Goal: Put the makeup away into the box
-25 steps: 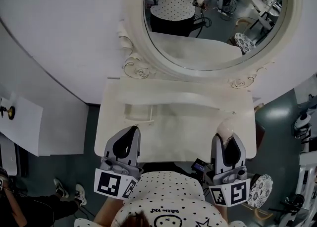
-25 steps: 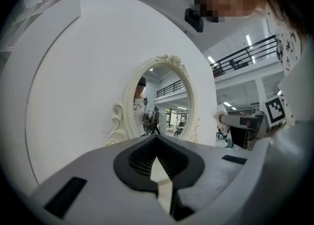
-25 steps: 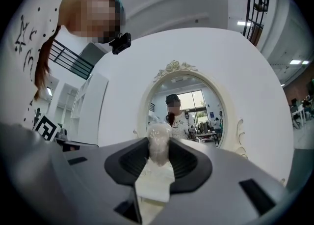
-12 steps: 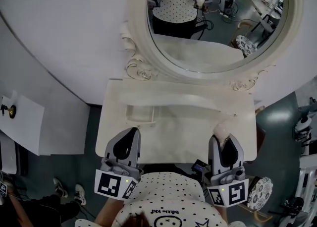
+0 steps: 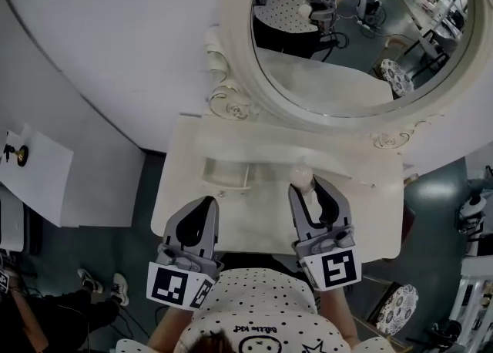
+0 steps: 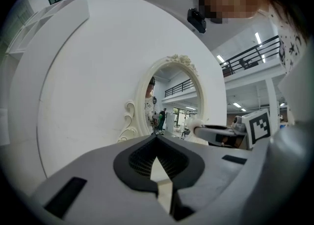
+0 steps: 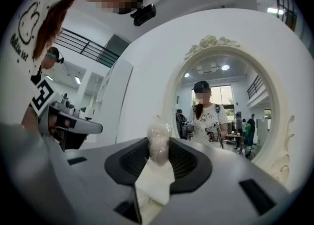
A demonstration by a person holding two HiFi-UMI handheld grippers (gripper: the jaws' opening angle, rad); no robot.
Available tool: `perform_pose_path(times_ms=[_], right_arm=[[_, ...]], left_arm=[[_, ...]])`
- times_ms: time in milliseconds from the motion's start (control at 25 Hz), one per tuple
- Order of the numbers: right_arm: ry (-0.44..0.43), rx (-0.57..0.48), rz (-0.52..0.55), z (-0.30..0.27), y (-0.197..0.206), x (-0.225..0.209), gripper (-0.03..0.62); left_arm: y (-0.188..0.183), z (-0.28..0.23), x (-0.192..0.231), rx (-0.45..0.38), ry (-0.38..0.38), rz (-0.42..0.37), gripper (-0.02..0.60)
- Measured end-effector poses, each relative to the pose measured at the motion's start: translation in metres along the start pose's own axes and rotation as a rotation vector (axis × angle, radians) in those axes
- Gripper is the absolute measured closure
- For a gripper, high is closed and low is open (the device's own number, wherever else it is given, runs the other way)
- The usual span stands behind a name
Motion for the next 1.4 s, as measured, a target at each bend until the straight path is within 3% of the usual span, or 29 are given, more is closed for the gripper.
perform_pose_path(times_ms=[280, 480, 800, 1120, 1400], right_arm=[[-0.195, 0.134, 0.105, -0.074, 0.038, 0.04, 0.468], [-0.279, 0.24, 0.073, -0.115, 0.071, 0.063, 0.468], [-0.402, 0.411, 0.17, -0.163, 0.13, 0.091, 0.468], [-0.493, 0.563, 0.229, -0.181, 0.175, 0.105, 0.464], [-0.524, 0.625, 0.243, -0.186, 0.194, 0.112, 0.459]], left_arm=[[0.007, 0.005, 0.015, 0.019, -0.065, 0.035, 0.577], [0.009, 0.01, 0.024, 0.027, -0.112, 0.055, 0.577], [0.011, 0.01, 0.036, 0.038, -0.152, 0.067, 0.577], [0.013, 0.006, 0.043, 0.06, -0.168, 0.074, 0.577], [0.014, 0.001, 0.048, 0.066, -0.17, 0.079, 0.577]])
Point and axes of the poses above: the fingertips, and each gripper's own axes: z backward along the fingers, x to its left, y out of its underside, the point moved 4 cm from there along z, backward along the fingers, and after that the axes turned 10 degrees about x, right-handed, at the moved point
